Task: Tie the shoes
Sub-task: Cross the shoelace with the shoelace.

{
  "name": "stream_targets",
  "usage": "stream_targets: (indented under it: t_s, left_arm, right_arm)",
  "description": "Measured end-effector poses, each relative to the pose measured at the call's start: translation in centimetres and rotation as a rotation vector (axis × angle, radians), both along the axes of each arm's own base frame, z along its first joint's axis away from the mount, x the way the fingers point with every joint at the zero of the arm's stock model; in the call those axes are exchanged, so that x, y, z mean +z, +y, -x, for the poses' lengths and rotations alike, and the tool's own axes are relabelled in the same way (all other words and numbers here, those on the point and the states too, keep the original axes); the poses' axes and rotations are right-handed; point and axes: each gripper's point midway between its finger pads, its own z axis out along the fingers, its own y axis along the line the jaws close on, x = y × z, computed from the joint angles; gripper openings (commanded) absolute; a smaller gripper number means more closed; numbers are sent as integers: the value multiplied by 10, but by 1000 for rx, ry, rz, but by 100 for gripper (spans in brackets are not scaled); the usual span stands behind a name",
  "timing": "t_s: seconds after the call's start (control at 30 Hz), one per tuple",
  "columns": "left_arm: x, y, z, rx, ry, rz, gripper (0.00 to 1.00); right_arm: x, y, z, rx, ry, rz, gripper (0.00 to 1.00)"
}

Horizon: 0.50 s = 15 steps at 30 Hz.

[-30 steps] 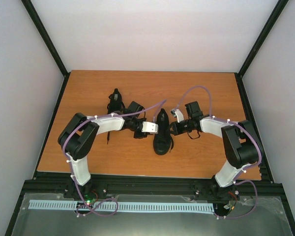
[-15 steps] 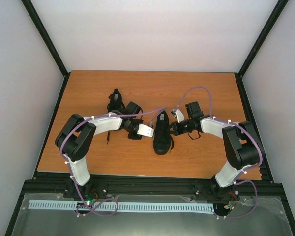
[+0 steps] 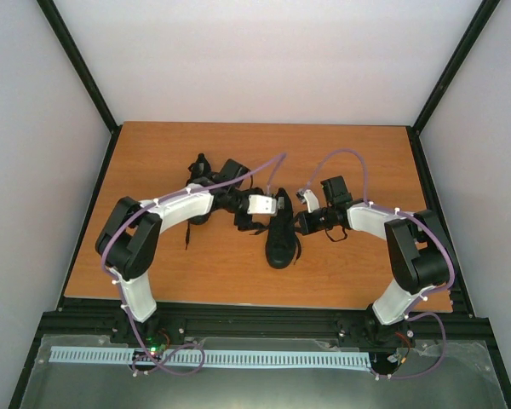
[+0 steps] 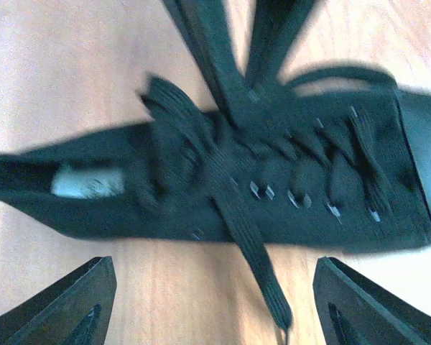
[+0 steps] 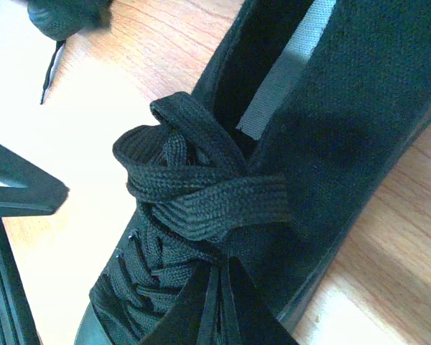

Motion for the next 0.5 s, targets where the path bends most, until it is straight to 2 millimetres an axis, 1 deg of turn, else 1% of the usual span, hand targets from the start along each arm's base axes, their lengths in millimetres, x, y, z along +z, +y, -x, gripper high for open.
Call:
stream_targets:
  t_s: [0.1,0.17,0.2,0.23,0.27,0.37,0.5]
  left_arm:
    - [21,-19,-10,62,20,85,77]
    - [30,-28,-13,97,41,128,72]
    - [32,-34,-15,117,55,149,67]
    - [34,-40,-17,137,71,170,63]
    - [34,-45,-19,157,89,185,62]
    - [31,-60,-25,207,138,218,60]
    - [28,-69,-25,232,180,225,61]
  right_arm:
    - [0,0,0,0,0,0,3]
    - [0,0,0,0,0,0,3]
    - [0,0,0,0,0,0,3]
    - [0,0,0,0,0,0,3]
    - [0,0,0,0,0,0,3]
    - [0,0,0,0,0,0,3]
    - [0,0,0,0,0,0,3]
